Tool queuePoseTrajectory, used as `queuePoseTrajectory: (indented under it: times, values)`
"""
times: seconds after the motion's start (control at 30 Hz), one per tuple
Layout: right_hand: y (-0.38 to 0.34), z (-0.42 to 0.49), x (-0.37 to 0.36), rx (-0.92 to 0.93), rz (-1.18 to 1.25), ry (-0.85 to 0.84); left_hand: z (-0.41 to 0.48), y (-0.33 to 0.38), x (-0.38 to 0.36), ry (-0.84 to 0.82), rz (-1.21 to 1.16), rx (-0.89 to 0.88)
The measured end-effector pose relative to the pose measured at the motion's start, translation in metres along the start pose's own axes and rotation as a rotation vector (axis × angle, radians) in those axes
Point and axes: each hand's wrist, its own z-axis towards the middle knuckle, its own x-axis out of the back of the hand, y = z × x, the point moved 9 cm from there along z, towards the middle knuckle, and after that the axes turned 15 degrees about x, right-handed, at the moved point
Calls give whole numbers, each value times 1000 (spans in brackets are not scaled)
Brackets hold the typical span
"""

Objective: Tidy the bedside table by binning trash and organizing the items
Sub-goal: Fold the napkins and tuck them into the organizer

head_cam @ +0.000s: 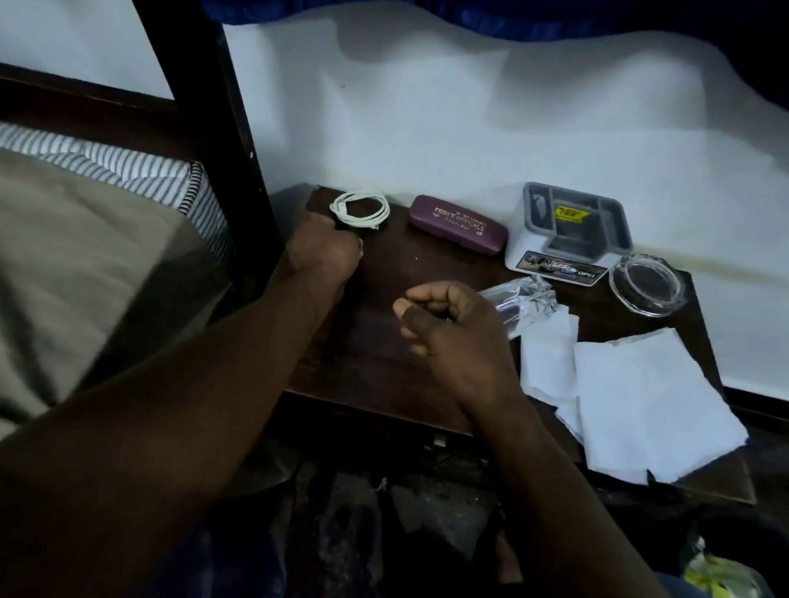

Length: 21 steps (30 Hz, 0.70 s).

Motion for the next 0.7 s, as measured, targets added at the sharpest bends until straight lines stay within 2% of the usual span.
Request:
queuePoseTrajectory:
  times: [0.17,0.27,0.33,0.43,0.53,0.7]
  values:
    - [-2,-5,11,-20,-6,19,9,-28,-8,-54,59,44]
    - [-7,-10,16,-11,-21,6,-35,-25,-10,-230,92,69]
    - [-11,-14,22,-8,-40,-6,-65,-24,-8,-283,95,91]
    - [-12,-22,35,-3,-84,-1,-111,-24,-12,-381,137,31]
    - [-15,-33,44,12,-123,-2,-145,-30,-9,-407,204,-58]
    - [-25,-49,63,31,-195,13,-206,-35,-10,-483,131,-120]
